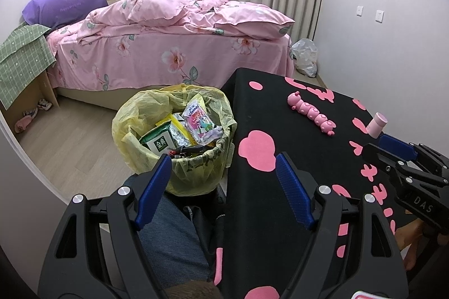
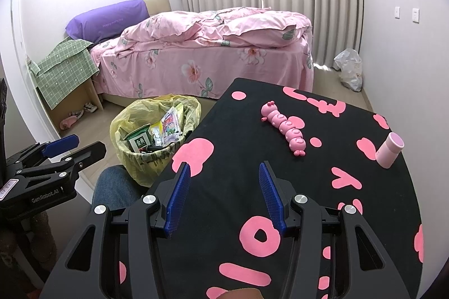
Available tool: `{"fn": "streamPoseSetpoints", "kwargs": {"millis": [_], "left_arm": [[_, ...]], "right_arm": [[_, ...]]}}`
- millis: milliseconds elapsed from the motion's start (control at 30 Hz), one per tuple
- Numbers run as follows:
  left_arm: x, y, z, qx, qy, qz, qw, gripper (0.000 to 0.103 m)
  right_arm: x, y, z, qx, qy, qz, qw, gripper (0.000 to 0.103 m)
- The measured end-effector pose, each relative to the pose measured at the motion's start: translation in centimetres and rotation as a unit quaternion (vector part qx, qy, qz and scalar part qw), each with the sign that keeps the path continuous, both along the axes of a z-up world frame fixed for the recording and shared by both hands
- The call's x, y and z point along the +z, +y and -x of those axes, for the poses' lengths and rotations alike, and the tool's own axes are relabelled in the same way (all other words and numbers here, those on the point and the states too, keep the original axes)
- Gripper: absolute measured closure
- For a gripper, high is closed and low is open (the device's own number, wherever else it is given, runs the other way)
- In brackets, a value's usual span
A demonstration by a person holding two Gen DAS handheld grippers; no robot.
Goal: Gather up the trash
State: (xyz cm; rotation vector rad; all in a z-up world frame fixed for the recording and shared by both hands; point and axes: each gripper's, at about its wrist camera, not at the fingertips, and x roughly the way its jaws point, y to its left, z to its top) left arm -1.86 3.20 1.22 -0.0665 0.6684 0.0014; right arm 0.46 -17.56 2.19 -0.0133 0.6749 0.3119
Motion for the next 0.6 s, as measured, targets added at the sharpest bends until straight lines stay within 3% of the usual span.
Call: {"fn": "streamPoseSetpoints", "kwargs": {"millis": [367, 533, 600], "left_arm": [[0.0, -0.2, 0.0, -0.003, -0.009, -0.012, 0.9999, 0.031], [-1.3, -1.3, -1.8, -0.039, 0.025, 0.017, 0.9988, 0.030], [-2.3, -2.6, -3.6, -0.047, 0.033, 0.011, 0.9983, 0.029]], "right_arm": [[-0.2, 0.2, 0.0, 0.003, 0.001, 0.004, 1.000, 0.055], [-1.4, -0.4, -1.1, -0.008, 0.010, 0.018, 1.000, 0.055], [-2.5, -2.0, -2.6, -0.027, 0.018, 0.018, 0.999, 0.052]]}}
